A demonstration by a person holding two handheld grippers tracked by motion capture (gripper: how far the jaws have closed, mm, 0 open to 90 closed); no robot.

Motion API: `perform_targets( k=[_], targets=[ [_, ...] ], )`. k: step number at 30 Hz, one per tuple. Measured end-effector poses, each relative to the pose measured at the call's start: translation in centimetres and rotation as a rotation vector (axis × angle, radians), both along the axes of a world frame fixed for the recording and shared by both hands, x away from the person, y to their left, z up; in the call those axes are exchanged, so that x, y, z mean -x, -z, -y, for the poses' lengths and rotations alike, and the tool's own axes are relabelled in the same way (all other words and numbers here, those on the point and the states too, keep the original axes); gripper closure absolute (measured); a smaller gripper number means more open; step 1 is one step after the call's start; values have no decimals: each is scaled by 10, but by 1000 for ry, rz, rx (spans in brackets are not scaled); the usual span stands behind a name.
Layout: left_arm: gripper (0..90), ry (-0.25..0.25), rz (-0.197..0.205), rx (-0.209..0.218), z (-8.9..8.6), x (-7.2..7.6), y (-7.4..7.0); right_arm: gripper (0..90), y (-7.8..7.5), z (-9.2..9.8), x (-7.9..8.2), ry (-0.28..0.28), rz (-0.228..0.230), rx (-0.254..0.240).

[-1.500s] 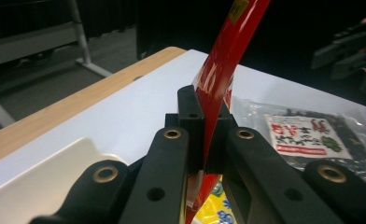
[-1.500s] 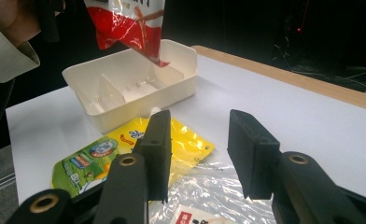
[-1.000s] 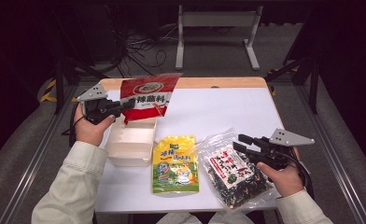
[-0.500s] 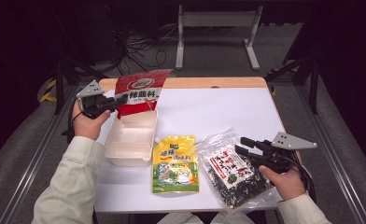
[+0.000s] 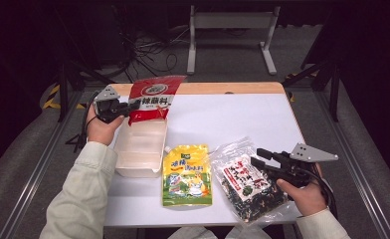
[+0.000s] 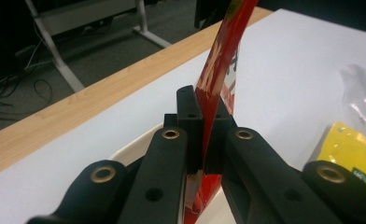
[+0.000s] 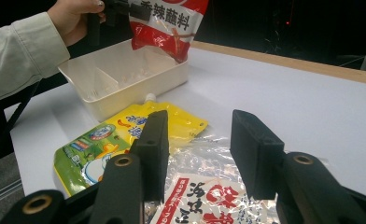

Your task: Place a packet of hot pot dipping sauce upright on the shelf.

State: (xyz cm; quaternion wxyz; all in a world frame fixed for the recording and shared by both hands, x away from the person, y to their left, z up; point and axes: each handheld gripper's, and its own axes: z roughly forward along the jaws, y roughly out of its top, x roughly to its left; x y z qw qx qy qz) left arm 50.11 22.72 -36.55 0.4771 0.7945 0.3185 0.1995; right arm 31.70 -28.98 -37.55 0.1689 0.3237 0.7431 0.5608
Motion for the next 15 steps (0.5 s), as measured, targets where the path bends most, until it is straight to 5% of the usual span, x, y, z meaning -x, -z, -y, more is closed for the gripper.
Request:
perform_targets(
  k=[8,15],
  targets=[
    [885,-14,5,-54,3,-11,9,567,3,-3,0,-16,-8,0],
    [877,-23,30,-109,11,-12,1,565,6,-5,-1,-22,-13,1]
  ],
)
